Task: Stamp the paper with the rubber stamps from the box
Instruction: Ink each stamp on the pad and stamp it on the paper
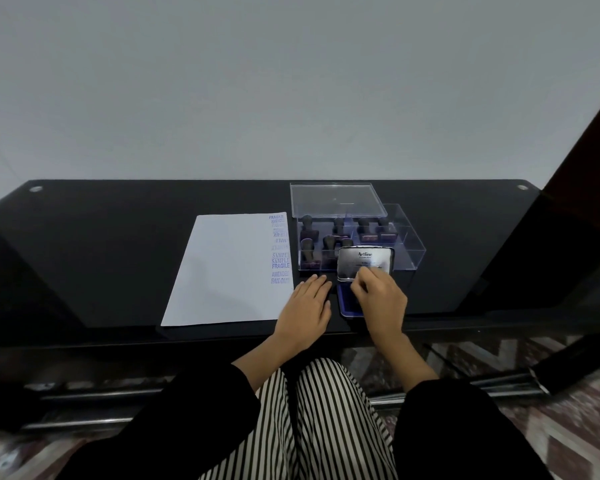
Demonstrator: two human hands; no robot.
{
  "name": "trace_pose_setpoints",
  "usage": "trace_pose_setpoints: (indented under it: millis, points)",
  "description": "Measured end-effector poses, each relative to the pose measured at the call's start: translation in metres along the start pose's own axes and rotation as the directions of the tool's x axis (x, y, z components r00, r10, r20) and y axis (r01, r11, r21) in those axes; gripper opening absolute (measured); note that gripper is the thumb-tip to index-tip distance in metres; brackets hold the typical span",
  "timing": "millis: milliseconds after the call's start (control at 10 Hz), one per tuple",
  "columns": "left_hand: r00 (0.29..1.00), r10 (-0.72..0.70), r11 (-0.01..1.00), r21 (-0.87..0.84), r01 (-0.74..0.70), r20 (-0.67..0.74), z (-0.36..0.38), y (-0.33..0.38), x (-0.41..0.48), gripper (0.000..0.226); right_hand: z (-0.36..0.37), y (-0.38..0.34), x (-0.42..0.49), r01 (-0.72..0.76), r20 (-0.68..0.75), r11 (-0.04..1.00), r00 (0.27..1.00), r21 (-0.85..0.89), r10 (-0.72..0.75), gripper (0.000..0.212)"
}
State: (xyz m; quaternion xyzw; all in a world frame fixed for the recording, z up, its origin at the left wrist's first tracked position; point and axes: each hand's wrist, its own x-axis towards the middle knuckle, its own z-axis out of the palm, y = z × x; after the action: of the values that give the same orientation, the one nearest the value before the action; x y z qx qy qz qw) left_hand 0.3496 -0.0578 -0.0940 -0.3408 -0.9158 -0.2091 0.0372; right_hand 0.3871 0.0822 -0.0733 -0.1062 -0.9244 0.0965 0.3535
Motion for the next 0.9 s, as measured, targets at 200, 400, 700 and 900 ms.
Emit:
trace_pose_setpoints:
  millis: [200,400,700,900]
  points:
    - [1.000,0.000,1.000,0.011,0.000,0.002,0.001,0.000,0.000,0.047,0.002,0.000,0.016,-0.122,0.209,0.991,0.972,0.047,0.110,0.028]
    - [0.998,0.025,0.999,-0.045,-0.022,0.055,-0.014,0.000,0.003,0.045,-0.008,0.001,0.017,-0.143,0.247,0.989,0.960,0.042,0.129,0.020]
    - [0.984,0.032,0.983,-0.171,-0.062,-0.174,-0.087,-0.030,0.009,0.031,-0.015,-0.050,0.036,-0.068,0.130,0.982,0.990,0.178,0.045,0.034]
    - [0.968,-0.147,0.984,-0.131,0.122,-0.202,-0.106,-0.070,0.000,0.030,0.001,-0.092,0.053,0.019,0.228,0.990,0.972,0.142,-0.052,0.029]
